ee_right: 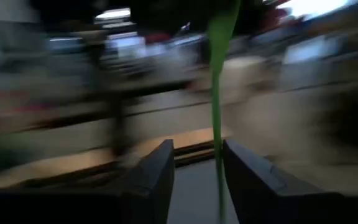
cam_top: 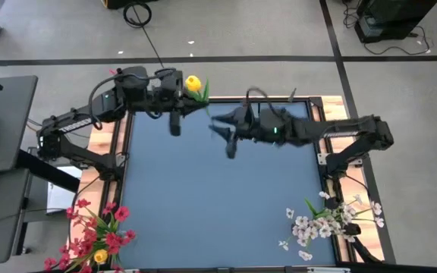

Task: Sort flowers into vase by color
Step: Put the yellow tulip into the transparent vase

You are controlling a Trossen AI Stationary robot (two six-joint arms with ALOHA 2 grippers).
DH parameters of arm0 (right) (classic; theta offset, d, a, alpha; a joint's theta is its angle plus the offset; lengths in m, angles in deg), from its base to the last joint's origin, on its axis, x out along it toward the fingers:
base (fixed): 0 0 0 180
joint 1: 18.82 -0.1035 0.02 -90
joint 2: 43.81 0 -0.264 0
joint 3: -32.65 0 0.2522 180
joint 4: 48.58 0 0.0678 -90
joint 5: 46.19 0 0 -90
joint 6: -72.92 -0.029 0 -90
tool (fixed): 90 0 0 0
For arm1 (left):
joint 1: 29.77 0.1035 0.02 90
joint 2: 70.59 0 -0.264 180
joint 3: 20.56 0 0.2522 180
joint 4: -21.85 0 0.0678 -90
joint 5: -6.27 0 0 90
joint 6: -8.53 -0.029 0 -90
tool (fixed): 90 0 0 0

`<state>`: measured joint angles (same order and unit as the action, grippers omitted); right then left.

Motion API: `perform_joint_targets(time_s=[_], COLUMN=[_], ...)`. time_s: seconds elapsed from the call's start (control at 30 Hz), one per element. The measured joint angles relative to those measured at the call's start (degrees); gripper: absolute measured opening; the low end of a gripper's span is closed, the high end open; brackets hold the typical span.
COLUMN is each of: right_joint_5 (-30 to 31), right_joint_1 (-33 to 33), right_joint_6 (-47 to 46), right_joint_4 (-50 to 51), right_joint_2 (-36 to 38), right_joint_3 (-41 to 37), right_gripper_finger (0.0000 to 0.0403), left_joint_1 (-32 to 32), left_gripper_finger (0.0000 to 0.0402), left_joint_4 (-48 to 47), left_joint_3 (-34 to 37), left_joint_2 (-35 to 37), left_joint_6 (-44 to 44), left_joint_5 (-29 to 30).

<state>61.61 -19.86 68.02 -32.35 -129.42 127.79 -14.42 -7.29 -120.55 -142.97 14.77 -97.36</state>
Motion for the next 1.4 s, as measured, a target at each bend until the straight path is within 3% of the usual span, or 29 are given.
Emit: perform_joint_targets(time_s=[0.07,0.13,0.23,0.4,0.53,0.73,1.0,1.23,1.4], right_joint_5=[-17.4,-28.6,-36.1,-48.7,-50.7,-50.7,-52.8,-54.0,-52.2], right_joint_1=[3.6,6.3,8.0,8.4,8.3,8.4,9.6,10.4,9.9], right_joint_6=[-5.5,-8.9,-9.7,-12.6,-16.4,-21.3,-34.6,-38.2,-31.5], right_joint_4=[1.4,1.6,1.2,-4.7,-7.3,-7.7,-7.1,-5.5,-5.1], right_joint_2=[0.6,0.5,-0.5,-2.9,-4.8,-6.3,-7.1,-7.1,-7.1], right_joint_3=[0.0,0.0,0.0,0.0,0.0,0.0,0.0,0.1,0.0], right_gripper_finger=[0.0154,0.0156,0.0155,0.0144,0.0114,0.0015,0.0008,0.0008,0.0065], left_joint_1=[1.4,2.3,2.2,1.5,1.5,1.5,1.6,1.5,1.6], left_gripper_finger=[0.0009,0.0009,0.0009,0.0010,0.0011,0.0012,0.0013,0.0013,0.0013], left_joint_4=[0.2,1.3,1.6,1.9,1.5,1.4,1.1,0.3,0.3], left_joint_3=[0.0,-0.1,-0.1,-0.1,-0.1,0.0,0.0,0.0,0.0], left_joint_2=[0.1,-0.4,-1.3,-1.9,-2.4,-2.3,-2.3,-2.3,-1.9], left_joint_6=[2.4,4.5,7.0,8.0,8.4,8.2,7.7,7.6,7.6], left_joint_5=[-9.5,-16.5,-21.9,-23.3,-23.3,-23.1,-23.1,-22.8,-22.2])
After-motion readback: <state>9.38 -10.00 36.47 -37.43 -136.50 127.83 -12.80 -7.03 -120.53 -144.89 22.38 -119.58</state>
